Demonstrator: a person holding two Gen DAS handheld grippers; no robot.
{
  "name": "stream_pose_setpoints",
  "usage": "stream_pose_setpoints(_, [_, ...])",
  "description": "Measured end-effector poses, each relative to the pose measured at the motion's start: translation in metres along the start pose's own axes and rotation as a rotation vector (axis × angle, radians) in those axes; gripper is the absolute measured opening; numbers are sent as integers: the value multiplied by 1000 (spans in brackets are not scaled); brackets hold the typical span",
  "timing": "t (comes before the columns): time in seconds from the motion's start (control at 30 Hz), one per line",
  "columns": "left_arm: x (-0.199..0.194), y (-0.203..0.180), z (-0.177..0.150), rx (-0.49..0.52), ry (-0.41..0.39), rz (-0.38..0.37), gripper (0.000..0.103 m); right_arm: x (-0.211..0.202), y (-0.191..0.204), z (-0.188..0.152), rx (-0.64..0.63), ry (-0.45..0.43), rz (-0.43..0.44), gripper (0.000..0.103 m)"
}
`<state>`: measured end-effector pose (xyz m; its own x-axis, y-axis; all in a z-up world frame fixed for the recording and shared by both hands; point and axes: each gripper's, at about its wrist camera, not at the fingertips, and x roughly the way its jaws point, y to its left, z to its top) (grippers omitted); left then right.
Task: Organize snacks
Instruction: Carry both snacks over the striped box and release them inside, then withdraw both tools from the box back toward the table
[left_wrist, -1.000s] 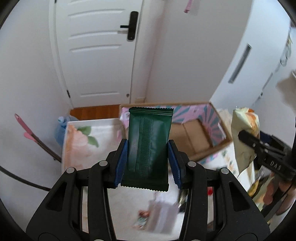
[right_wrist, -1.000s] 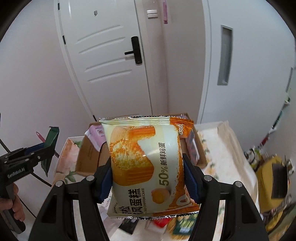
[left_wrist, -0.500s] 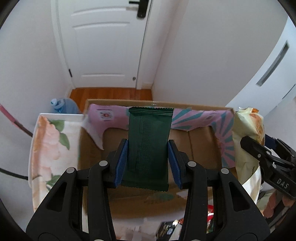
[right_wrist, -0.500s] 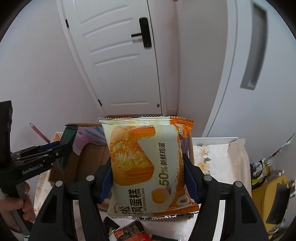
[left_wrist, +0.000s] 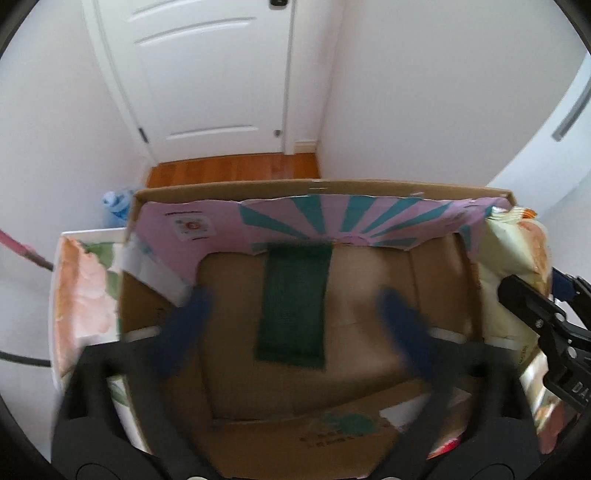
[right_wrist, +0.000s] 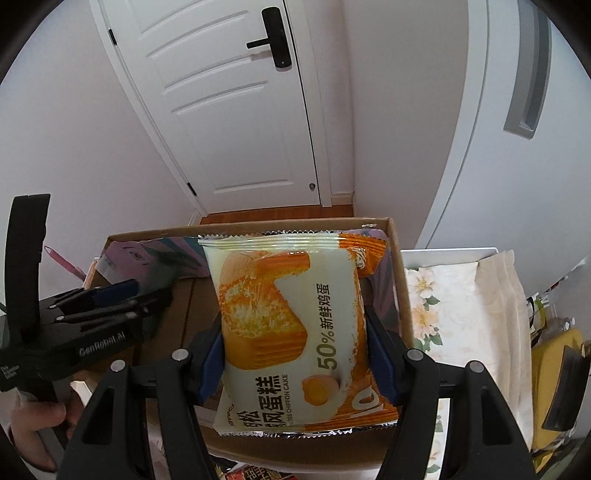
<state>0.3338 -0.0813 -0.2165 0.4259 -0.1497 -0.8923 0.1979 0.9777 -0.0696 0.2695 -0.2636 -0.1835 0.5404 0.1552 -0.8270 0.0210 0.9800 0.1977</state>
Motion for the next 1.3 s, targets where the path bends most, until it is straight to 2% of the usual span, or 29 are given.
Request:
stream_pose_setpoints(0.37, [-24, 15, -2, 34, -42, 20, 103, 5, 3, 3, 4, 9, 2, 62])
stream_pose_setpoints(0.57, [-30, 17, -5, 41, -54, 24, 103, 11, 11, 10, 2, 33, 46, 62])
stream_pose_setpoints(0.63, [-34, 18, -7, 48, -60, 33, 102, 19, 11, 13, 12, 66, 61, 66])
stream_pose_setpoints(0.67, [-35, 17, -7, 51, -62, 37, 102, 24, 11, 14, 19, 84, 48, 75])
stream_pose_setpoints(0.7, [-37, 17, -8, 53, -64, 40, 102, 27, 10, 14, 27, 81, 36, 91])
stream_pose_setpoints(0.77, [-42, 19, -10, 54, -72, 46, 102, 26, 7, 14, 44, 50, 39, 102])
stream_pose_setpoints(1.0, [-71, 23, -19, 48, -112, 69, 102, -1, 3, 9, 35, -14, 55, 102])
stream_pose_setpoints(1.3, [-136, 40, -47, 10, -187, 104, 103, -50, 24, 3, -46, -88, 88, 102])
